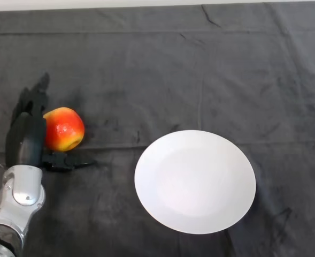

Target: Move the apple to the plate

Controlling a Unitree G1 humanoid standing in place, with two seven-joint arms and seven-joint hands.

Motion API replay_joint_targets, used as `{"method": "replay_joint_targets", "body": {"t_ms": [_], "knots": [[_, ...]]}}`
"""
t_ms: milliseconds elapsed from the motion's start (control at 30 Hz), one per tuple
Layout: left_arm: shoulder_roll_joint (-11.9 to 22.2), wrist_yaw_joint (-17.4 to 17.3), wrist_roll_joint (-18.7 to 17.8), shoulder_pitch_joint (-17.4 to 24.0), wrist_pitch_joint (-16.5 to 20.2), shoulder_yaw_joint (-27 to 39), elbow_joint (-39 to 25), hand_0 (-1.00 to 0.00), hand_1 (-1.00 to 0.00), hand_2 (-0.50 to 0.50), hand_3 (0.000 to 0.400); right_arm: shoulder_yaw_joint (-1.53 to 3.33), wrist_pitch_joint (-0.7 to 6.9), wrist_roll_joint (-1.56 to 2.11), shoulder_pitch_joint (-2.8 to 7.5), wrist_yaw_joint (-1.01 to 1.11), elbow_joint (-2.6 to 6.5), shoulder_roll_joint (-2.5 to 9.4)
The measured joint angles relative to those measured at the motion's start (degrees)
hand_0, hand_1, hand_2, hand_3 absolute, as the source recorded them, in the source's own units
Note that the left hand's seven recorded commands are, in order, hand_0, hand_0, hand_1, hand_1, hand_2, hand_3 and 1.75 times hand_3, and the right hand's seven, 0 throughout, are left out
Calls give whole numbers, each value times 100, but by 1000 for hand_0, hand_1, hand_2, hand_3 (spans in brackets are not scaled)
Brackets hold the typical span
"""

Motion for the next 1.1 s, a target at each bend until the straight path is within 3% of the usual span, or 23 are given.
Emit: {"method": "replay_joint_targets", "body": {"t_ms": [33,767,1100], "knots": [[-2,-5,-1,-2,1,-2,0,-1000,-1000,0,400,0,0,0,0,0,0,0],[7,-7,12,-25,19,-37,-1,-1000,-1000,0,400,0,0,0,0,0,0,0],[6,495,189,-25,18,-249,-4,-1000,-1000,0,400,0,0,0,0,0,0,0]]}}
